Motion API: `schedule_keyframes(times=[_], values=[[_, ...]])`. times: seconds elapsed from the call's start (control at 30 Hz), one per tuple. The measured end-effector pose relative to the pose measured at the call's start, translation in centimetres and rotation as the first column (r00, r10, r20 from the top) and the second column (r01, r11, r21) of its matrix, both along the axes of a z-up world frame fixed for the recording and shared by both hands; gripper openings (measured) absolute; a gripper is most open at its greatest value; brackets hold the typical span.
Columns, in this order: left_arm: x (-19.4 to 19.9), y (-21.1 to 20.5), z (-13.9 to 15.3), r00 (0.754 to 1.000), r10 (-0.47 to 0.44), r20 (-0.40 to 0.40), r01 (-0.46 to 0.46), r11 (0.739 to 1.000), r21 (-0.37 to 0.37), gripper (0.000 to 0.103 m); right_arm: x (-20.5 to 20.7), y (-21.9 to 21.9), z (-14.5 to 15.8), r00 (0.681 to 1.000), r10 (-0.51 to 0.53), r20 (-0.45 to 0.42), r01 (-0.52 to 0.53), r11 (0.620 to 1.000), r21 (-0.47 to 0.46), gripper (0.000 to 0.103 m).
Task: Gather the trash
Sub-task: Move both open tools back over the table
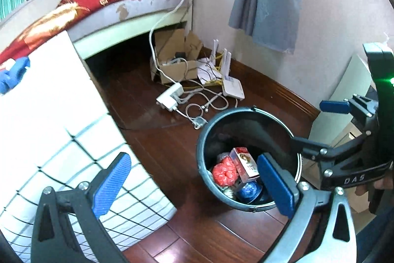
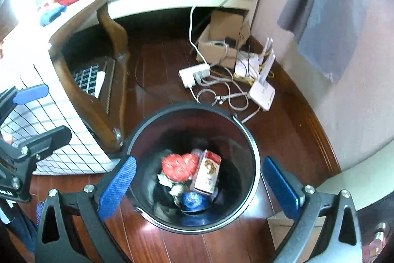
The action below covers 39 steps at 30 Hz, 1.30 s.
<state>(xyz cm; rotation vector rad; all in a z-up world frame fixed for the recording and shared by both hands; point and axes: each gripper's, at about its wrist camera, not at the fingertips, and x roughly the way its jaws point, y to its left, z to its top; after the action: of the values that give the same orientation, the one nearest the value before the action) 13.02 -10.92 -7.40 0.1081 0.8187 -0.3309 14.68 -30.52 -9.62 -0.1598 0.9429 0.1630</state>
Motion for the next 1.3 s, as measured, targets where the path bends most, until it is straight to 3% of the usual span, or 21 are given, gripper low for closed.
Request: schedule_keyframes(times=[0.37, 0.83, 0.93, 1.13, 1.3], values=[[-1.4, 4.3, 3.6, 0.990, 0.083, 0.115, -0.083, 0.997, 0.001, 0.103, -0.6, 3.2, 4.3, 0.994, 0.041, 0.098, -0.044, 0.999, 0.031, 0.103], [-2.6, 12.8, 6.4, 0.955, 0.221, 0.196, -0.224, 0.975, -0.010, 0.103, 1.0, 11.8, 8.1, 0.960, 0.178, 0.216, -0.198, 0.977, 0.076, 0.103], [-2.9, 15.6, 6.9, 0.939, 0.269, 0.212, -0.272, 0.962, -0.019, 0.103, 1.5, 13.9, 8.7, 0.949, 0.204, 0.239, -0.231, 0.969, 0.089, 0.103], [-3.8, 22.1, 7.8, 0.884, 0.394, 0.251, -0.400, 0.916, -0.029, 0.103, 2.7, 19.0, 9.6, 0.935, 0.259, 0.240, -0.294, 0.948, 0.122, 0.103], [-3.0, 27.6, 8.4, 0.850, 0.487, 0.200, -0.495, 0.869, -0.011, 0.103, 3.6, 22.9, 11.3, 0.914, 0.303, 0.270, -0.352, 0.923, 0.154, 0.103]])
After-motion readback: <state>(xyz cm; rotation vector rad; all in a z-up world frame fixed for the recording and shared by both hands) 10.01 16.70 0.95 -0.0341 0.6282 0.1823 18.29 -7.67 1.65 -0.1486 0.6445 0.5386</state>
